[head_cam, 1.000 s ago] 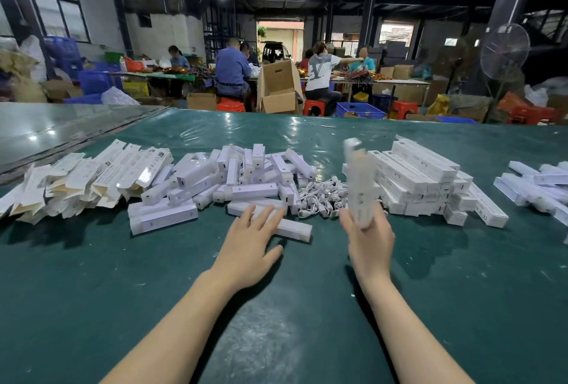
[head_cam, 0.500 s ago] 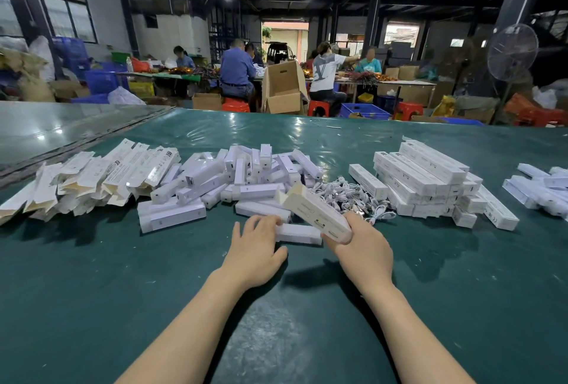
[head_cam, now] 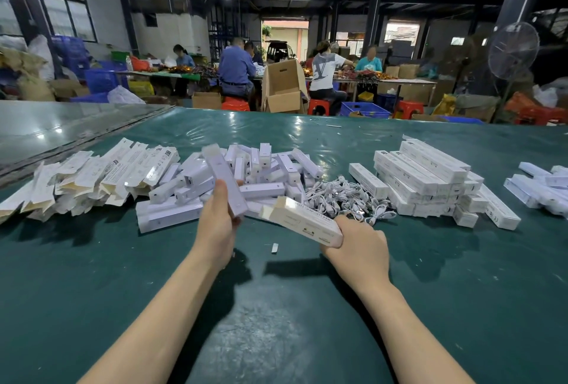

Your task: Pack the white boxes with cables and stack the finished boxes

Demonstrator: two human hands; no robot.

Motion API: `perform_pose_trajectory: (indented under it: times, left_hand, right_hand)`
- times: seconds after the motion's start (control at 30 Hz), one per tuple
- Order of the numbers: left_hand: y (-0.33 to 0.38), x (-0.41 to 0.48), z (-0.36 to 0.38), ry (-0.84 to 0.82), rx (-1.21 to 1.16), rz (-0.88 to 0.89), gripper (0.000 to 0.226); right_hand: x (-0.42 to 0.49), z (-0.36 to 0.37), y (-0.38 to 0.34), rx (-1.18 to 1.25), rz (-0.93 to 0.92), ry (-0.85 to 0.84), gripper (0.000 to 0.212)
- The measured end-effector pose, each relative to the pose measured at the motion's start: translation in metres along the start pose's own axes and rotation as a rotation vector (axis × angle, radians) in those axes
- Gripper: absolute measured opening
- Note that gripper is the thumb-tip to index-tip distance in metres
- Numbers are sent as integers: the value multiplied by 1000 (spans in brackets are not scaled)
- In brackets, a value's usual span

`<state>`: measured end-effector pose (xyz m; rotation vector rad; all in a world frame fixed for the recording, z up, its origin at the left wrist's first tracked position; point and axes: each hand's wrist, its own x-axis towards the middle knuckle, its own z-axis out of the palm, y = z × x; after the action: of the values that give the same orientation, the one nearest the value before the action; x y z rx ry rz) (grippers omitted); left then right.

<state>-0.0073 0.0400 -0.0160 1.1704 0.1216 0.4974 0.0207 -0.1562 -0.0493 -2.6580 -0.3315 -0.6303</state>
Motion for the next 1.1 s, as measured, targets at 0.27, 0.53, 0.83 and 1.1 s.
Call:
perform_pose_trajectory:
  times: [0.27, 0.53, 0.83, 1.1]
  left_hand:
    - [3, -9, 0, -109, 131, 153, 12]
    - [-3, -8, -2, -177, 191, 163, 16]
    - [-6, -5, -3, -106, 101, 170, 15]
    - [0, -3, -1, -148, -28, 114, 14]
  right_hand:
    - [-2, 0, -3, -111, -86, -61, 20]
    - [-1, -4, -5, -21, 11, -46, 34]
    - [-1, -10, -10, 100, -65, -83, 30]
    - [-4, -13, -14, -29, -104, -78, 35]
